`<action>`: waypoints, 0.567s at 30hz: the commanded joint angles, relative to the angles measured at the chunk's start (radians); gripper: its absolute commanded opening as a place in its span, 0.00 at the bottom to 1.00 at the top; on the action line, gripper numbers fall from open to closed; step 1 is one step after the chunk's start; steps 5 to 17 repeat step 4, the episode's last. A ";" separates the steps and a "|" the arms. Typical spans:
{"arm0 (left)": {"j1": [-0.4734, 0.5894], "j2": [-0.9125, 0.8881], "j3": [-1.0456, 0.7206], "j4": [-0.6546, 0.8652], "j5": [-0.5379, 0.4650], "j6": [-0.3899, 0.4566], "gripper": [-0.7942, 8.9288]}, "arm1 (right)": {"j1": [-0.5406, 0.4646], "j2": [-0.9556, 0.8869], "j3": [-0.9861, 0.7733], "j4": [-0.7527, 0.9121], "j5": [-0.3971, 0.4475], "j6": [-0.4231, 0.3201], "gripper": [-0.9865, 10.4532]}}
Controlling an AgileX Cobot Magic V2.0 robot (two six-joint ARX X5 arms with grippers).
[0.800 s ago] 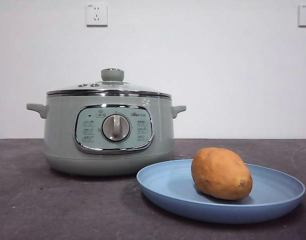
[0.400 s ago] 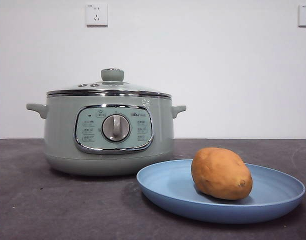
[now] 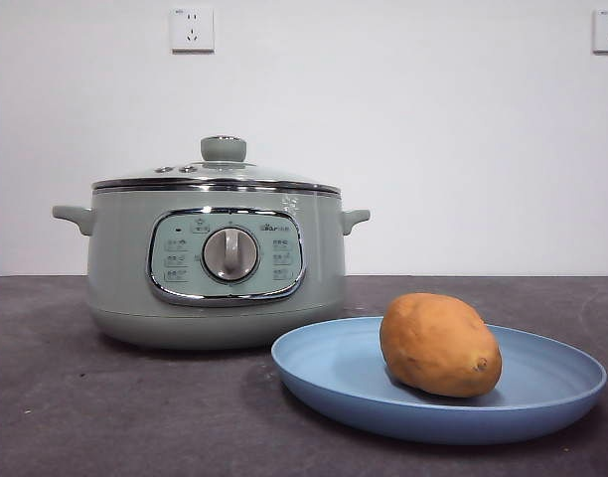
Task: Take the potato out from the steamer,put the potato on the plate,close the lid
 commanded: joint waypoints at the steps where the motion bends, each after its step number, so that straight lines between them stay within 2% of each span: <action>1: 0.003 -0.003 -0.014 0.001 0.000 -0.005 0.08 | -0.002 -0.003 -0.010 -0.008 0.002 0.010 0.09; 17: 0.003 -0.003 -0.014 0.000 0.000 -0.005 0.08 | -0.002 -0.003 -0.010 -0.008 0.002 0.010 0.09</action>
